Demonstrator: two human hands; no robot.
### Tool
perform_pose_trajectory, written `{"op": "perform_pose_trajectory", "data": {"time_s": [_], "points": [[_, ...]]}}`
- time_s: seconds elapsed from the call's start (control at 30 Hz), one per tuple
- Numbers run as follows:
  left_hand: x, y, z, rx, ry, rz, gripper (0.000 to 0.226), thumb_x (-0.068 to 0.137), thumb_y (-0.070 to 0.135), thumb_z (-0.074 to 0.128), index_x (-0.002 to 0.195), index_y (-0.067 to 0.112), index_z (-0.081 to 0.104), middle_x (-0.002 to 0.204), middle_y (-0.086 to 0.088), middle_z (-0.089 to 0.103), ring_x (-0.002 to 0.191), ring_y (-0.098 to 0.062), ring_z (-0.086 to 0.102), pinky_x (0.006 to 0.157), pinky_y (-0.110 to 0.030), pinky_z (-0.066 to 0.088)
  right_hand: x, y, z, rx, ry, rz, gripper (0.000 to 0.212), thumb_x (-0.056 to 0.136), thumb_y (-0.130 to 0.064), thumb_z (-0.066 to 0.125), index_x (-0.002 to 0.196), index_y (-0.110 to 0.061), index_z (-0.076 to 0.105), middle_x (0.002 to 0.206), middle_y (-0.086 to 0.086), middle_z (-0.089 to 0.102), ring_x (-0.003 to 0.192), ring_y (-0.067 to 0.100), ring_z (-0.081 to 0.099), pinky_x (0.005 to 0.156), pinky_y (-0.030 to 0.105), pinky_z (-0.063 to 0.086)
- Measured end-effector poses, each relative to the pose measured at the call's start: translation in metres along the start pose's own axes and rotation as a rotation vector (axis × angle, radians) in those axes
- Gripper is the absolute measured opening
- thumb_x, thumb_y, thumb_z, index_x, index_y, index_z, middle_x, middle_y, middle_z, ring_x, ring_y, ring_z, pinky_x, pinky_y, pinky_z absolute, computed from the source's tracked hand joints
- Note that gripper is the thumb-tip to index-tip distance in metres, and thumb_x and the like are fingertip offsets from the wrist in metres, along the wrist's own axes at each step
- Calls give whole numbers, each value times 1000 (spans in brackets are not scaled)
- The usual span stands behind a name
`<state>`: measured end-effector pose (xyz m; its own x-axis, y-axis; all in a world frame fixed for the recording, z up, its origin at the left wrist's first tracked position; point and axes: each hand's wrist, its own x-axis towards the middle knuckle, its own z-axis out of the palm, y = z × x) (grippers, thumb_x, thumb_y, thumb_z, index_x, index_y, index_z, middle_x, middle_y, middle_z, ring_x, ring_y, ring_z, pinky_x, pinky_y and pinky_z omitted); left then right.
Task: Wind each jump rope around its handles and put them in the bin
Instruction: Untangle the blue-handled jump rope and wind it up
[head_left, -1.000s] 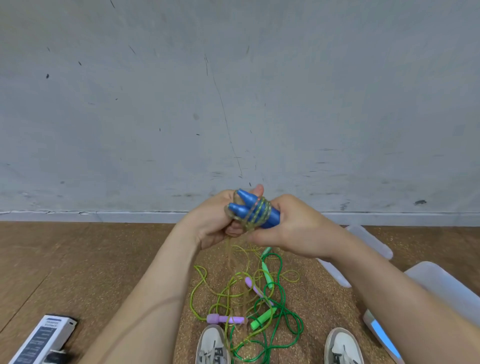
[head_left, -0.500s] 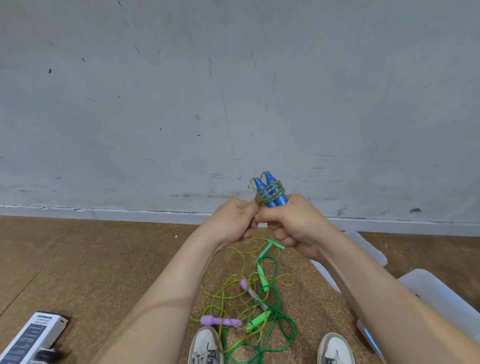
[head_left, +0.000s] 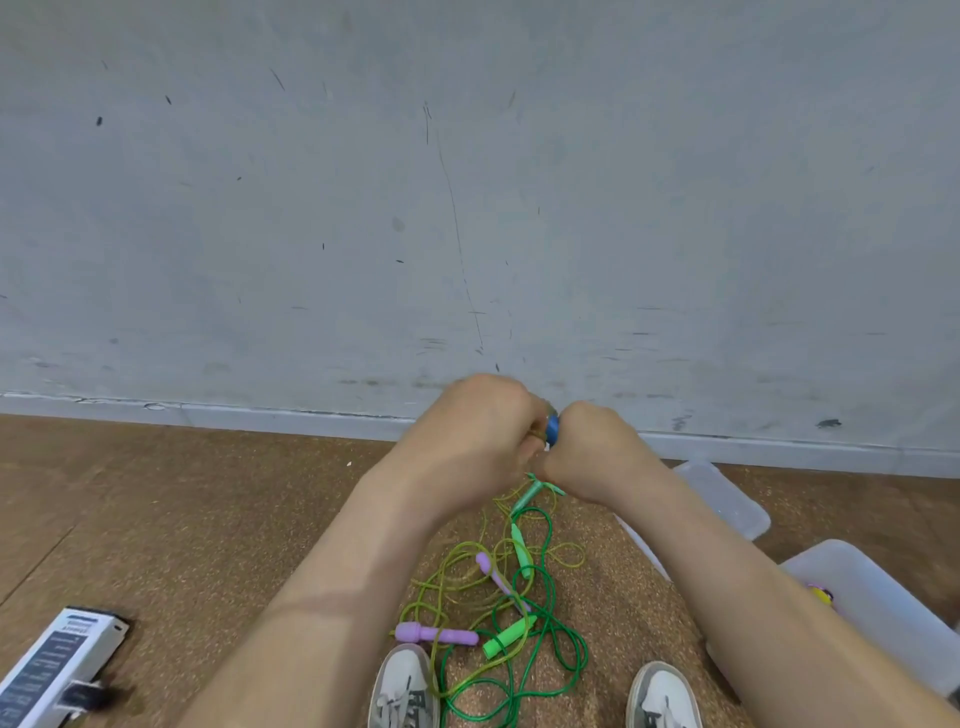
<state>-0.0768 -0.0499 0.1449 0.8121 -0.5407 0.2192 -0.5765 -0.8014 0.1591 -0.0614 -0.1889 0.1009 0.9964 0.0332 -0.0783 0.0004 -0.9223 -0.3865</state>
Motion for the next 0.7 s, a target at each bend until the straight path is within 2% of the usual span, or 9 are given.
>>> {"op": "perform_pose_trajectory", "data": {"time_s": [0.1,0.17,0.23,0.3,0.4,0.5,0.6,0.7], "points": [[-2,-7,-1,-146,26,-48,12,81,22,68,91,20,73,85,2,71,84,-15,62,74,-30,46,-5,-8,5,-85,-112,-81,24,78,-18,61,64,-17,41,64,2,45,64,25,49,50,26,34],[-3,-11,-2,-249,60,-119,13,74,20,77,87,20,75,78,6,71,74,-6,60,68,-19,44,-9,-13,5,-147,-165,-132,24,77,-20,62,68,-20,40,67,-2,44,71,25,51,58,27,39],[-6,-17,-5,-388,61,-191,18,66,17,84,81,18,76,66,11,66,60,3,54,60,-13,40,-12,-17,5,-203,-184,-220,24,77,-19,62,72,-22,39,68,-3,43,75,25,54,60,28,41],[-9,-25,-7,-556,35,-231,17,62,15,87,73,18,75,60,8,63,55,2,50,57,-15,39,-17,-19,1,-240,-169,-307,23,77,-18,62,70,-22,40,66,-4,42,73,26,54,59,29,42],[-12,-34,-9,-701,-25,-240,11,65,21,85,68,20,75,65,-7,69,58,-6,52,59,-24,40,-23,-18,-12,-253,-123,-384,22,76,-20,62,68,-19,41,63,-2,42,61,23,47,53,28,38],[-11,-36,-9,-738,-39,-243,9,70,23,82,70,17,75,63,-3,68,58,-5,52,60,-23,41,-28,-14,-25,-181,-94,-423,22,76,-24,62,64,-19,45,59,-1,46,54,16,45,48,29,32],[-9,-33,-11,-769,-33,-226,8,72,19,81,70,14,74,61,1,67,57,-4,52,59,-20,41,-30,-13,-31,-136,-51,-459,14,78,-26,61,67,-21,52,58,0,51,61,24,51,55,34,40],[-8,-34,-9,-892,-40,-258,10,70,14,80,69,12,71,53,8,62,47,2,49,51,-12,38,-32,-15,-32,-85,-29,-464,8,75,-23,63,72,-20,56,59,0,53,63,24,53,59,37,44]]}}
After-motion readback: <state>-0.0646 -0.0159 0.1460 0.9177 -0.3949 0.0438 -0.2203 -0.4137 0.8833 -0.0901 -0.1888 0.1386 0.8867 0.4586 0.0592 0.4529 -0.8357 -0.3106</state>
